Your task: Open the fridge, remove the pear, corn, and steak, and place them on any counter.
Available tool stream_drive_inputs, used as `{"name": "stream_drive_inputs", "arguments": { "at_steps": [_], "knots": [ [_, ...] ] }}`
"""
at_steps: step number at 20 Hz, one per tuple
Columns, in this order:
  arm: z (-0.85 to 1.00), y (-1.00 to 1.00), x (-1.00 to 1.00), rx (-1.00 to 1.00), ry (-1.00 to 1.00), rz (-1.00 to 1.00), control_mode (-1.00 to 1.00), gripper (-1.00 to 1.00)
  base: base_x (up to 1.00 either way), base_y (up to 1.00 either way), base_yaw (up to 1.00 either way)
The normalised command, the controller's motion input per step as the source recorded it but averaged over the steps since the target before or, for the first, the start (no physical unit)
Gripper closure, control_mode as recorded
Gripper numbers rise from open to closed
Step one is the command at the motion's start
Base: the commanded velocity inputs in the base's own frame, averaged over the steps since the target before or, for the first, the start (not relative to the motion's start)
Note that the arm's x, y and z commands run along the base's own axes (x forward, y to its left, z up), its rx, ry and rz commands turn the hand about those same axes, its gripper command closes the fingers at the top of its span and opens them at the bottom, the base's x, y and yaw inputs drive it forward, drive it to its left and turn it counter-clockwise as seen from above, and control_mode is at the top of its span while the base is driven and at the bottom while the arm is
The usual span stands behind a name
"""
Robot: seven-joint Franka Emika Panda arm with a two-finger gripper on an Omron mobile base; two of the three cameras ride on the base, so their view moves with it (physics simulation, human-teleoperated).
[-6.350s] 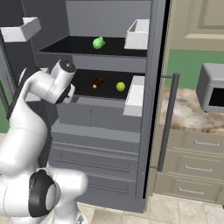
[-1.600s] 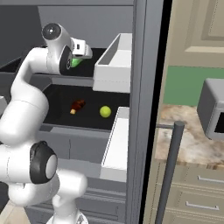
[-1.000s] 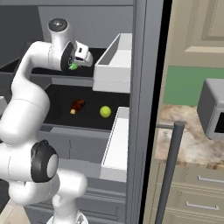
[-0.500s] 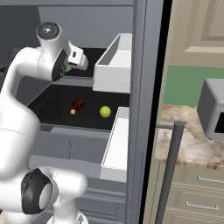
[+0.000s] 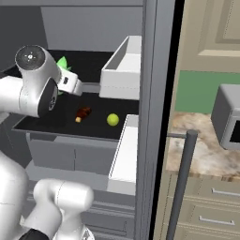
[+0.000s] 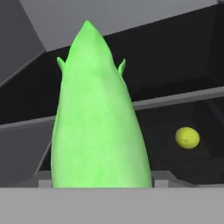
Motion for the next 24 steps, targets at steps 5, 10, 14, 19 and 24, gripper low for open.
{"name": "stream_drive_inputs", "arguments": {
  "at_steps": [5,10,14,19,24],
  "knots": [
    [-0.36,0.00,-1.00,0.00,0.18,-0.02,-1.00,1.00,0.00,0.00,0.00],
    [-0.53,-0.11,-0.99,0.00,0.21,0.00,-1.00,1.00,0.00,0.00,0.00],
    [-0.46,-0.15,-0.48,-0.02,0.14,0.00,1.00,1.00,-0.21,0.00,-0.02],
    [0.00,0.00,0.00,0.00,0.00,0.00,1.00,1.00,-1.00,0.12,-0.12],
    [0.00,0.00,0.00,0.00,0.00,0.00,1.00,1.00,-0.90,0.43,-0.38]
  ]
}}
